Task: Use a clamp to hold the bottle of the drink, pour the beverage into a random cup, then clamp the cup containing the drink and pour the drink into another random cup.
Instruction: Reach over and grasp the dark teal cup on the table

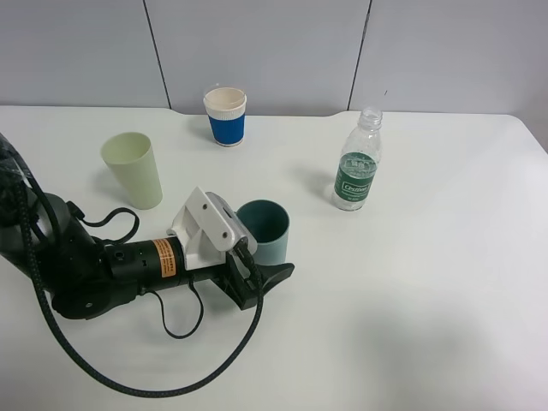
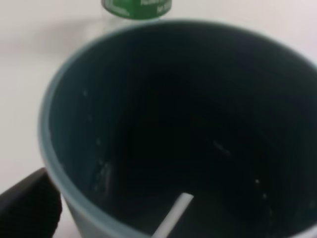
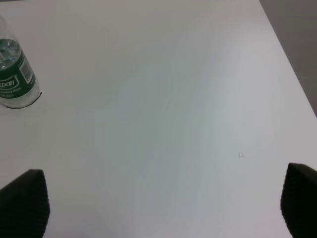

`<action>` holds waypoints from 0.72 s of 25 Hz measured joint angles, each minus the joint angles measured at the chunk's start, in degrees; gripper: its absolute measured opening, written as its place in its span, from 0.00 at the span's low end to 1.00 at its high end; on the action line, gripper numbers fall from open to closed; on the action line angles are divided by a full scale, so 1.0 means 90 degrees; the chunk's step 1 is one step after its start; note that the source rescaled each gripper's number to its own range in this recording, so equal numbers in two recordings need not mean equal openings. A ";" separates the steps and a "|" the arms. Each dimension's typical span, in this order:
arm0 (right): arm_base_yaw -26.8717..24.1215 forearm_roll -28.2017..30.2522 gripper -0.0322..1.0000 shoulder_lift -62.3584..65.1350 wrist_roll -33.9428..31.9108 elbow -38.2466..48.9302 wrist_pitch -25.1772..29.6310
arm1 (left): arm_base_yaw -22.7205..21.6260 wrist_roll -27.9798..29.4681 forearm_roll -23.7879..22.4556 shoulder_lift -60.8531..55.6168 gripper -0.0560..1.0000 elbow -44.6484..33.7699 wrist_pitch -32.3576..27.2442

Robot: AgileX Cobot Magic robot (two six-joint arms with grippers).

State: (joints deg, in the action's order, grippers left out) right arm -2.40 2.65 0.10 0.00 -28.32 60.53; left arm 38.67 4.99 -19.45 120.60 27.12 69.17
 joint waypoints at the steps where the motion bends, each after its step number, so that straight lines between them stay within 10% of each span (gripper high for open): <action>1: 0.0000 0.0000 1.00 0.0000 0.0000 0.0000 0.0000 | 0.0000 0.0000 0.0000 0.0000 0.98 0.0000 0.0000; 3: 0.0000 0.0000 1.00 0.0000 0.0000 0.0000 0.0000 | 0.0000 0.0000 -0.0006 0.0000 0.80 0.0000 0.0000; 6: 0.0000 0.0000 1.00 0.0000 0.0000 0.0000 0.0000 | 0.0000 -0.0001 -0.0014 0.0000 0.05 0.0000 0.0000; 18: 0.0000 0.0000 1.00 0.0000 0.0000 0.0000 0.0000 | 0.0000 -0.0019 -0.0007 0.0000 0.06 0.0000 0.0000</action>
State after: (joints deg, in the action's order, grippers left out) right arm -2.40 2.65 0.10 0.00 -28.32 60.53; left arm 38.67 4.82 -19.52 120.60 27.12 69.17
